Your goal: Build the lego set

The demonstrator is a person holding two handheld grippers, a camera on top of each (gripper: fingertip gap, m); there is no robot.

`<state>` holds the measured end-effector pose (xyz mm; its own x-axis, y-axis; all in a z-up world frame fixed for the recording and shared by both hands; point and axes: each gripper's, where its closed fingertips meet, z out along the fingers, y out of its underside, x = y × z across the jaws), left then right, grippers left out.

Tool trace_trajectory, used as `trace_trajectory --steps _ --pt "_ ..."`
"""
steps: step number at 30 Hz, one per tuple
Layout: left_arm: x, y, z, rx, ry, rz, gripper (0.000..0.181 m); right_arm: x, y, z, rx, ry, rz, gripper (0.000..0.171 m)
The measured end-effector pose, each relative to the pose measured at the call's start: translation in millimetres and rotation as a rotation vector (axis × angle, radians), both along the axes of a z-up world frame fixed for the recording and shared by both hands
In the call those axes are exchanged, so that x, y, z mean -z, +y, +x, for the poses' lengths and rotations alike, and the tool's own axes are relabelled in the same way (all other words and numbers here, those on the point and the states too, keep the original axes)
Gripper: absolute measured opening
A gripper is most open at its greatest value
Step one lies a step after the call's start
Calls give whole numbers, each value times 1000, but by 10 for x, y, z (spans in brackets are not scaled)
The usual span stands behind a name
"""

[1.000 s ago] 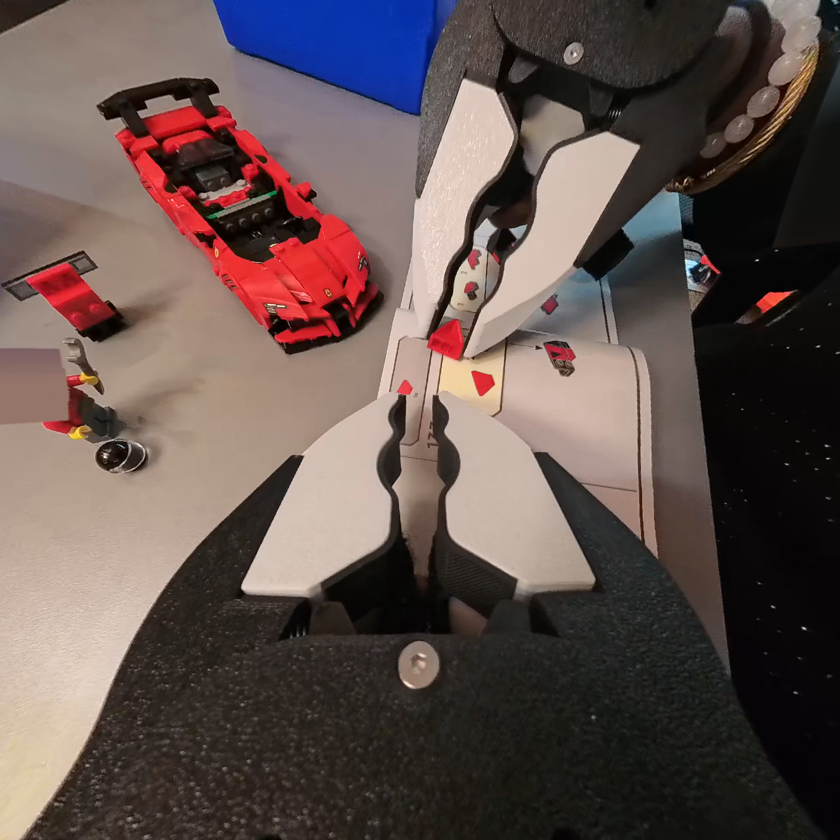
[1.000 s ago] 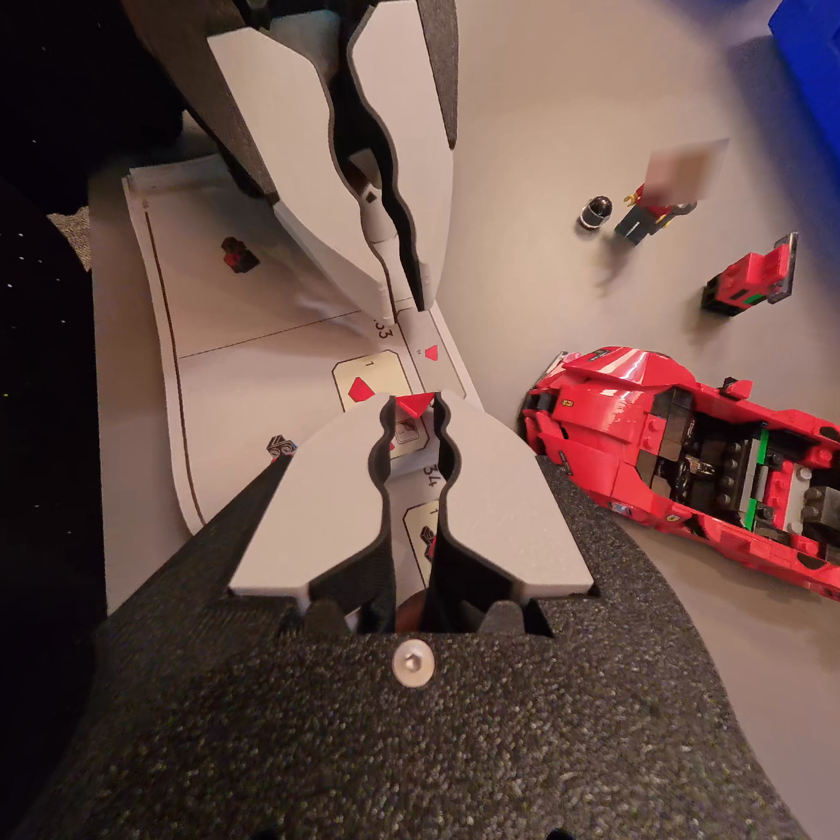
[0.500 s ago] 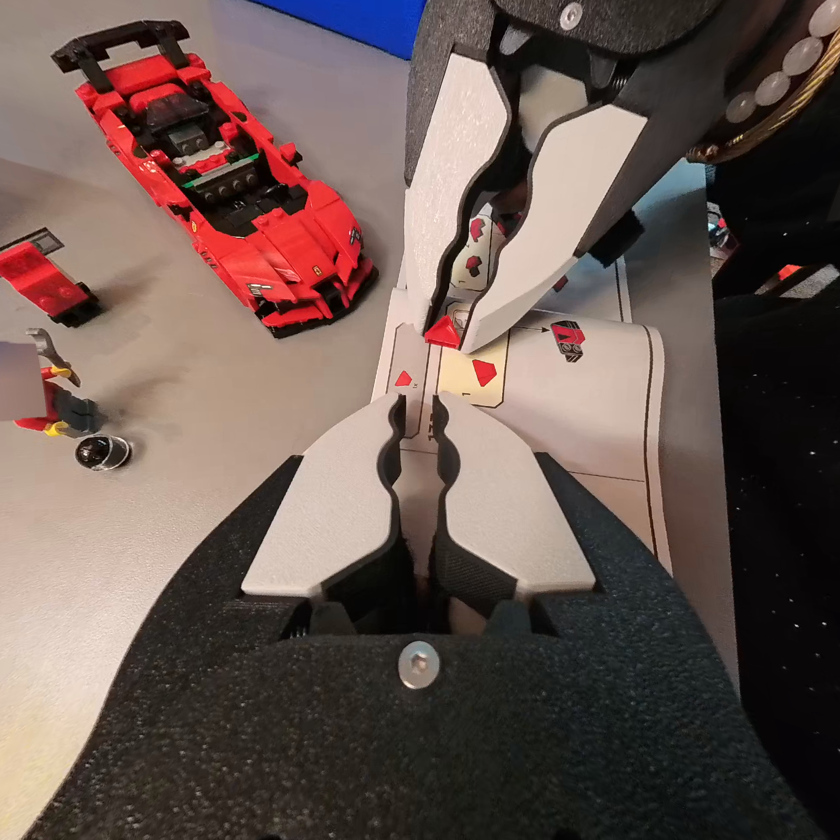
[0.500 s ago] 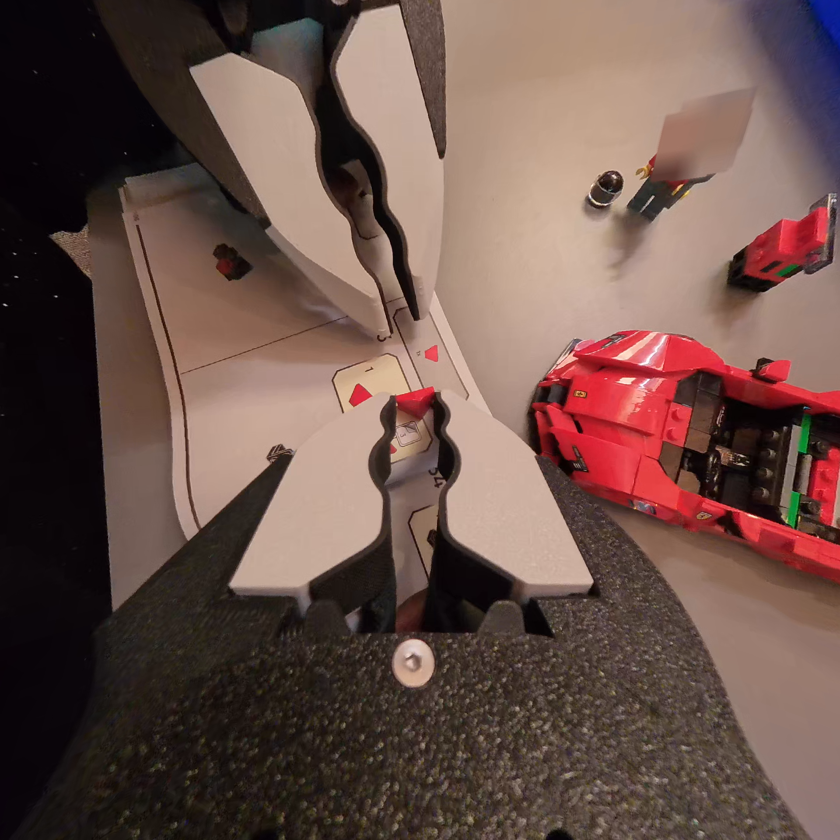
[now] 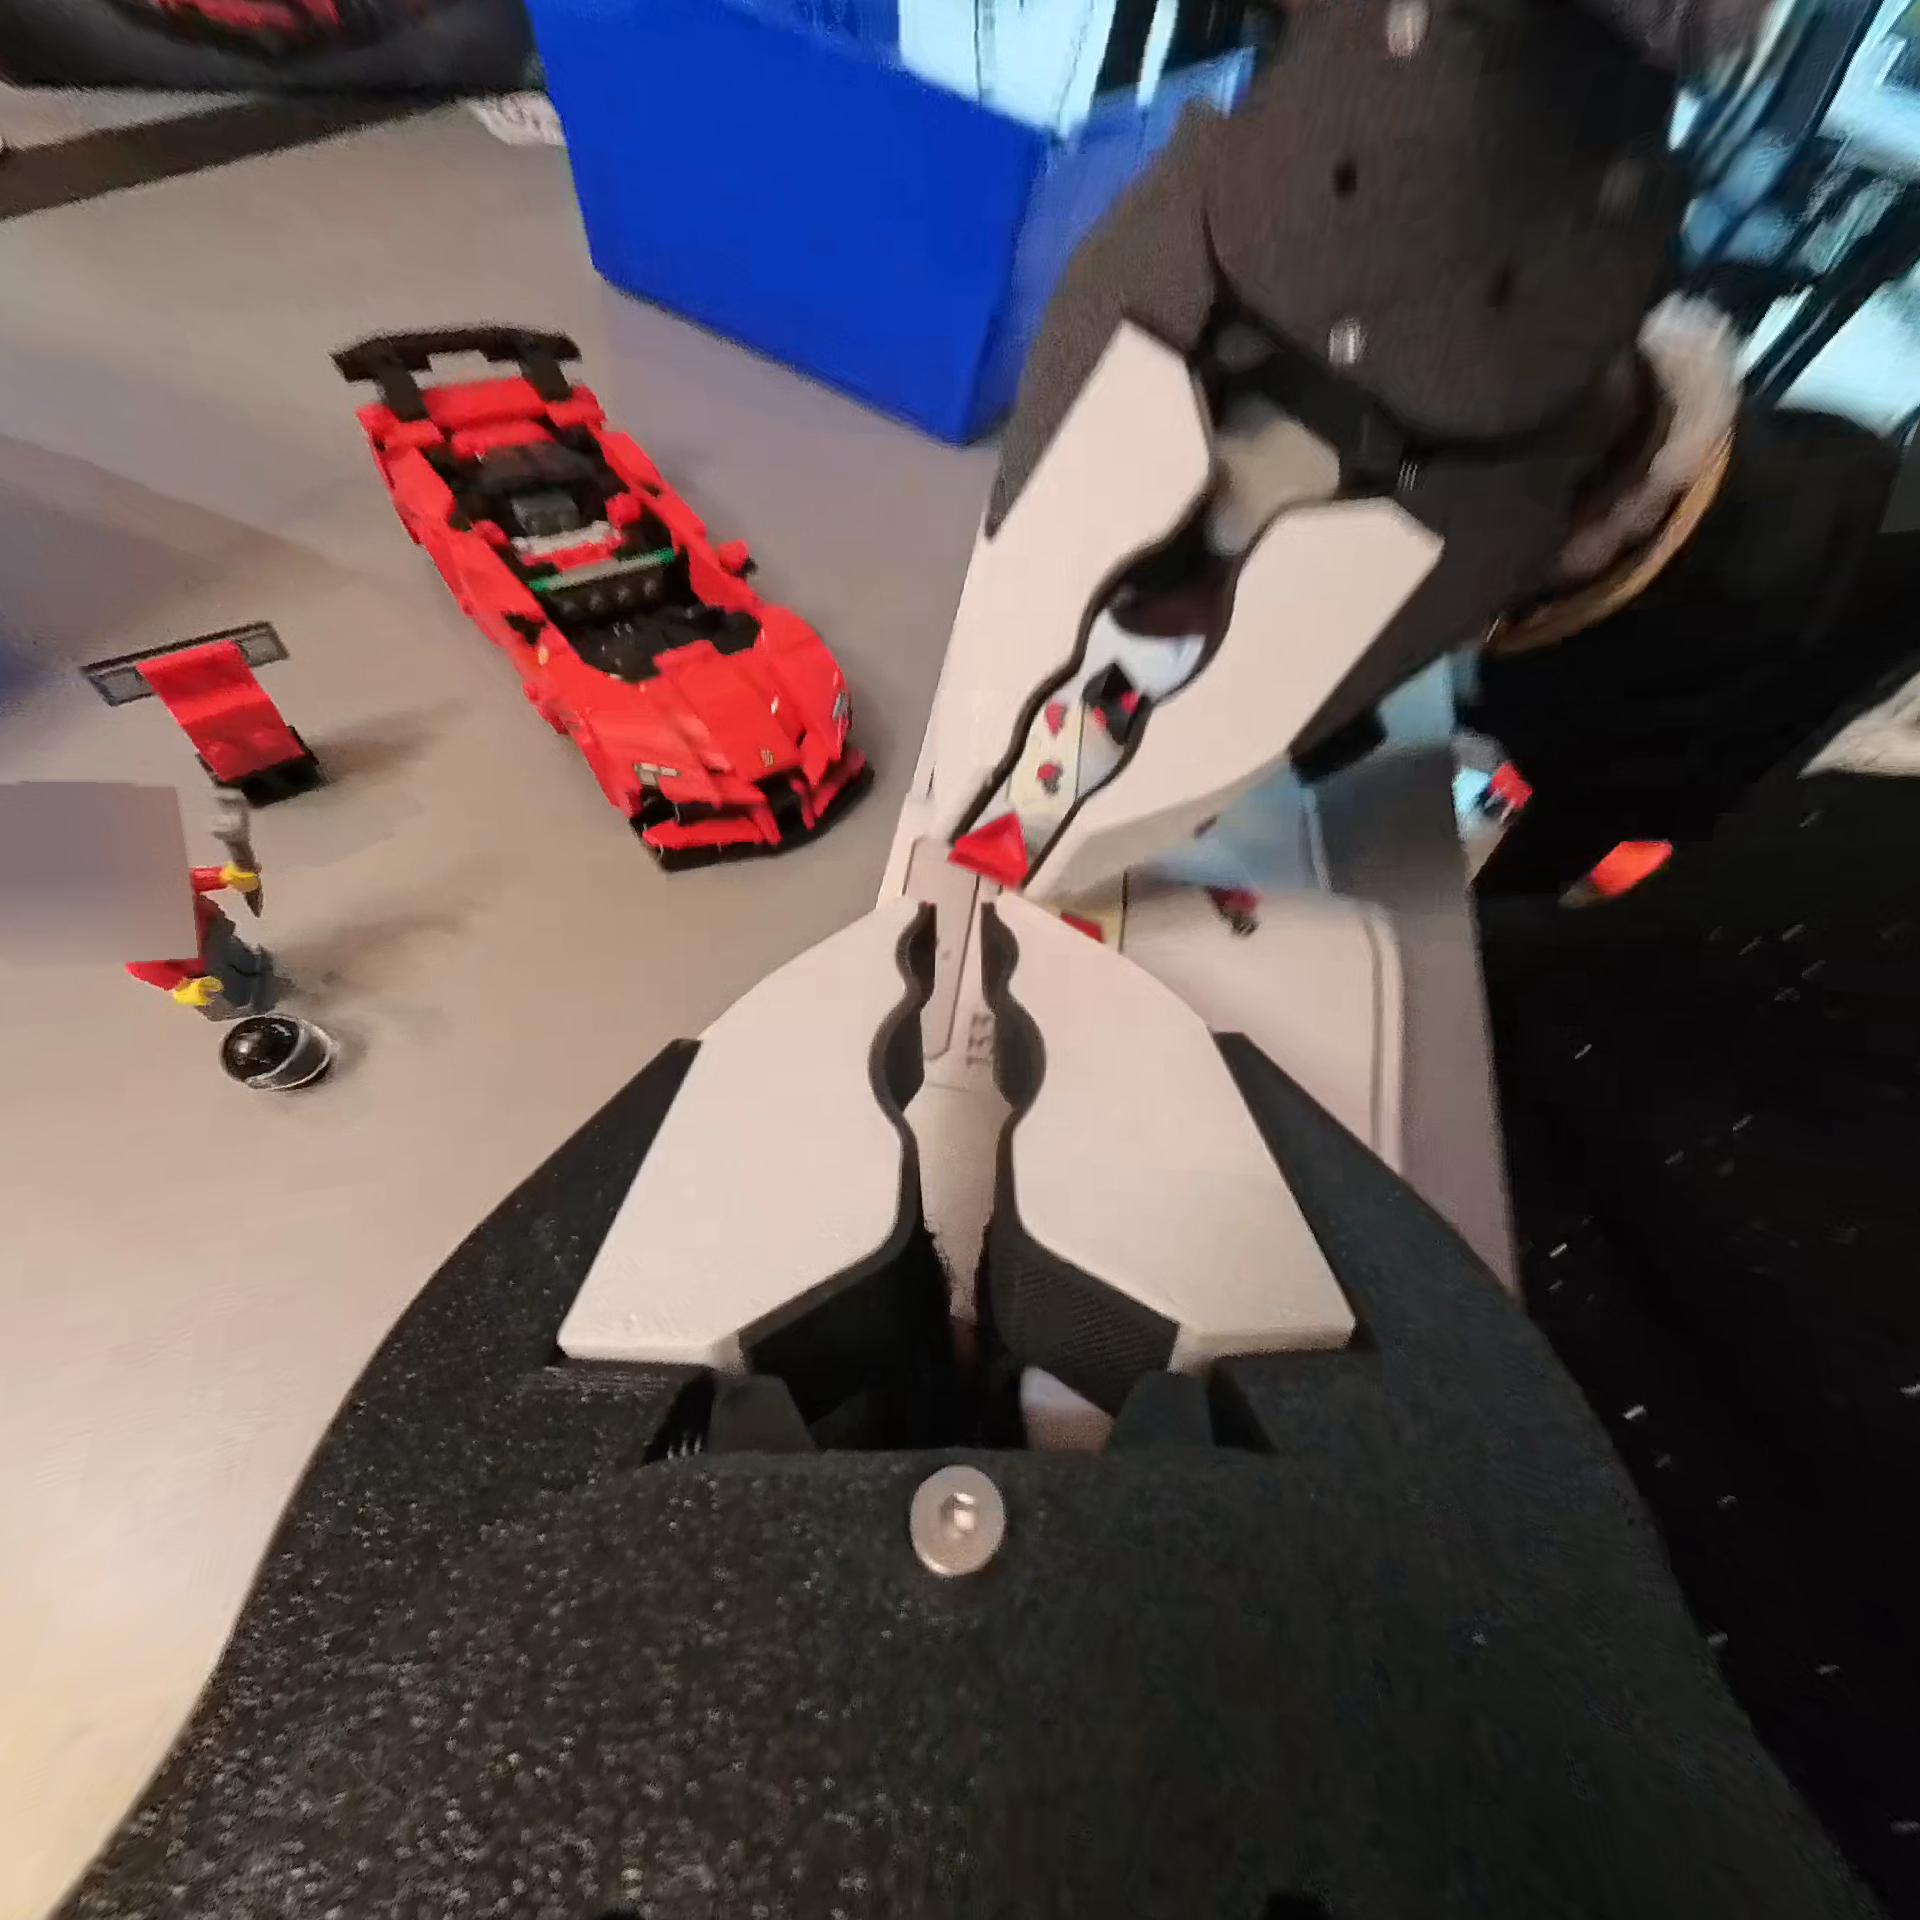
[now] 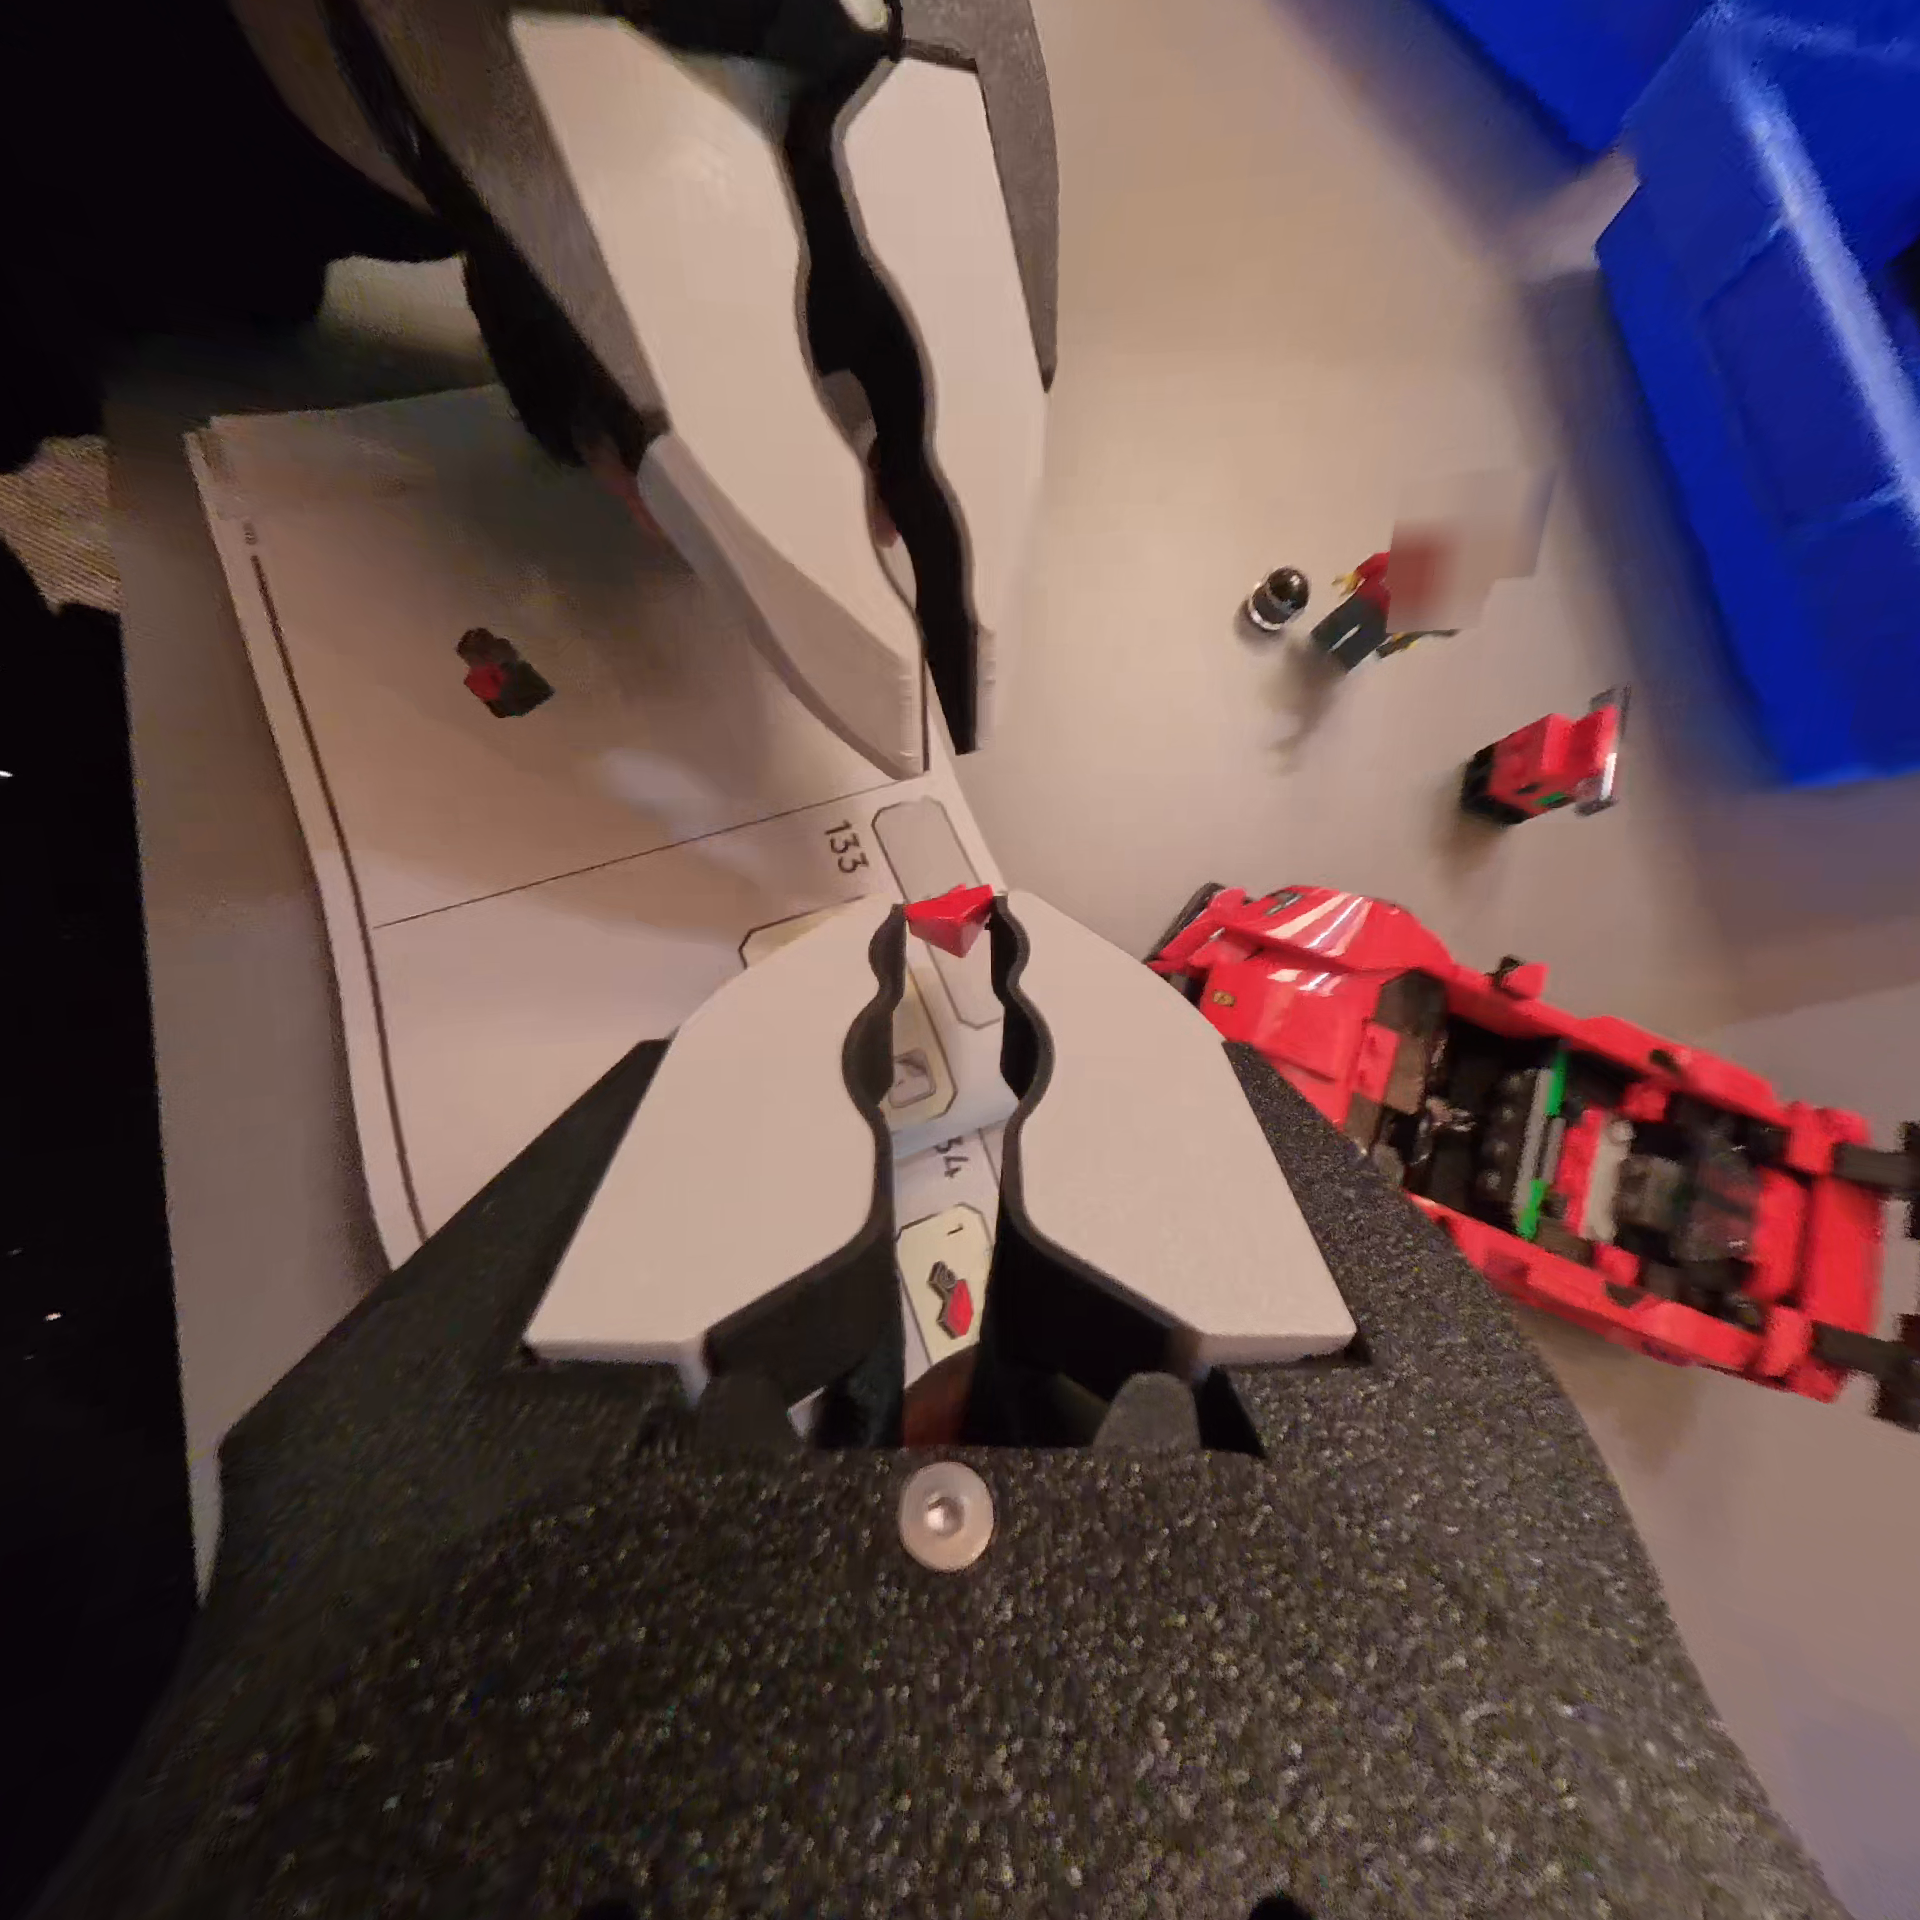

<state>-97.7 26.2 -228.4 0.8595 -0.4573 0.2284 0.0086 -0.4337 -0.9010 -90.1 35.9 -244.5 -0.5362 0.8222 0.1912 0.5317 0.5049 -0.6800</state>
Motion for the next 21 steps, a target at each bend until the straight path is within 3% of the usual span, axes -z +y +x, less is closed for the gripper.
trace_trajectory --steps 3,9,15,21 --pt "-138 15 28 -14 -176 -24 8 -29 -50 -50 -16 -9 77 16" --pt "-66 14 12 -55 -212 -111 14 -105 -71 -152 -28 62 242 16" --pt "-149 -1 -40 -67 -312 -94 32 -273 -105 -179 -74 209 383 16" --pt "-381 -11 -37 -25 -531 -10 33 -427 -139 -211 -96 336 476 15"
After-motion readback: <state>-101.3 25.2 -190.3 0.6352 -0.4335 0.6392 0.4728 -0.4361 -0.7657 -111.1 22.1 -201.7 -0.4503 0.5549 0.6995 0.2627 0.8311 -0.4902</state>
